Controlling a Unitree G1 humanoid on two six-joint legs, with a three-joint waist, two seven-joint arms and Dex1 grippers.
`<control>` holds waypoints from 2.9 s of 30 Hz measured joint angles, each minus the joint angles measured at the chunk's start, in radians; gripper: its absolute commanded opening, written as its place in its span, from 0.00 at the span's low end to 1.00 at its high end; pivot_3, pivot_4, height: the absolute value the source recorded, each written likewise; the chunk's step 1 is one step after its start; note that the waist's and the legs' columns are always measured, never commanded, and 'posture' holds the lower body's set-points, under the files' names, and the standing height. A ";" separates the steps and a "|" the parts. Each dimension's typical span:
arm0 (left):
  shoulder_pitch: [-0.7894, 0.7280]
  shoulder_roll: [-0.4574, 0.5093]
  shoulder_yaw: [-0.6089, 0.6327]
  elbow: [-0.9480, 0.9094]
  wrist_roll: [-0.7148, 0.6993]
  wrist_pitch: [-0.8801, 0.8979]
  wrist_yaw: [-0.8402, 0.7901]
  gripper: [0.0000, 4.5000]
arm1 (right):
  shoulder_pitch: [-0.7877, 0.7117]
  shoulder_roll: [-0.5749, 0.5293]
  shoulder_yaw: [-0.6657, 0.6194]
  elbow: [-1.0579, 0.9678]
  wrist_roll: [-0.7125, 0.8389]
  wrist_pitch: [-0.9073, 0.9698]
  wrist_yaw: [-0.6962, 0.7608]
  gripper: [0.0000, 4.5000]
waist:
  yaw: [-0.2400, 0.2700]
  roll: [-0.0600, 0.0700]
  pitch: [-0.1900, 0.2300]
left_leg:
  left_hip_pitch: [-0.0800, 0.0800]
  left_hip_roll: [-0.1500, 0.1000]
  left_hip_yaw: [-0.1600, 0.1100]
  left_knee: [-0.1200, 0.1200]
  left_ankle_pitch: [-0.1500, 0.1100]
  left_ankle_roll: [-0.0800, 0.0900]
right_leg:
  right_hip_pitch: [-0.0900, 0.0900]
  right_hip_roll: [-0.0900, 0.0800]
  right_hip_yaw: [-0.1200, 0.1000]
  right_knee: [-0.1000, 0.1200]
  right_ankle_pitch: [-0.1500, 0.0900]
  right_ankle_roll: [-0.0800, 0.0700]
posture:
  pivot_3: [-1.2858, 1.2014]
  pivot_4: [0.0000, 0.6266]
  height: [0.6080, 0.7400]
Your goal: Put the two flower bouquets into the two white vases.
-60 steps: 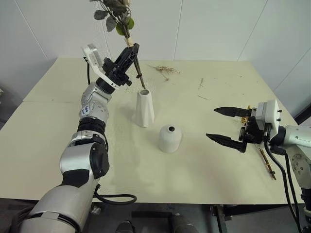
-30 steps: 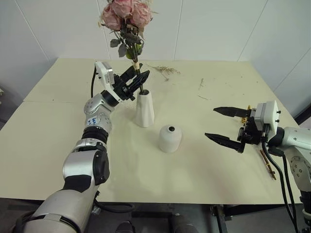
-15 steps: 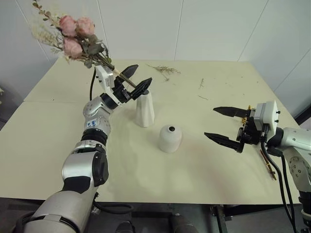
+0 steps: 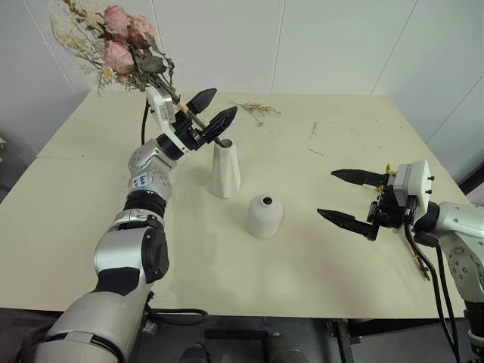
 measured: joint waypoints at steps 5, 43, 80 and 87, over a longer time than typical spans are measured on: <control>-0.017 0.000 -0.052 0.005 0.056 -0.006 0.003 0.99 | 0.001 0.008 0.000 -0.010 0.000 0.000 -0.003 1.00 | 0.000 0.000 0.000 | 0.000 0.000 0.000 0.000 0.000 0.000 | 0.000 0.000 0.000 0.000 0.000 0.000 | 0.52 0.24 1.00; -0.091 0.168 -0.267 0.118 0.353 -0.154 -0.154 0.99 | 0.056 0.050 -0.010 -0.041 -0.004 -0.004 -0.059 1.00 | -0.003 0.000 0.000 | 0.000 0.000 0.000 0.000 0.000 0.000 | 0.000 0.000 0.000 0.000 0.000 0.000 | 0.52 0.24 1.00; 0.860 0.550 -0.056 -1.100 -0.173 0.496 -0.279 0.99 | -0.431 -0.391 0.368 0.635 -0.183 0.892 -0.076 1.00 | -0.026 0.001 0.000 | 0.005 0.003 0.006 -0.006 0.000 0.001 | -0.002 -0.001 0.003 -0.001 -0.003 -0.005 | 0.52 0.24 1.00; 0.992 0.586 0.066 -1.253 -0.238 0.562 -0.204 0.99 | -0.571 -0.287 0.538 0.942 -0.393 0.692 0.027 1.00 | -0.019 0.002 0.001 | 0.004 0.002 0.006 -0.008 -0.001 0.000 | -0.003 -0.001 0.003 -0.003 -0.003 -0.005 | 0.52 0.24 1.00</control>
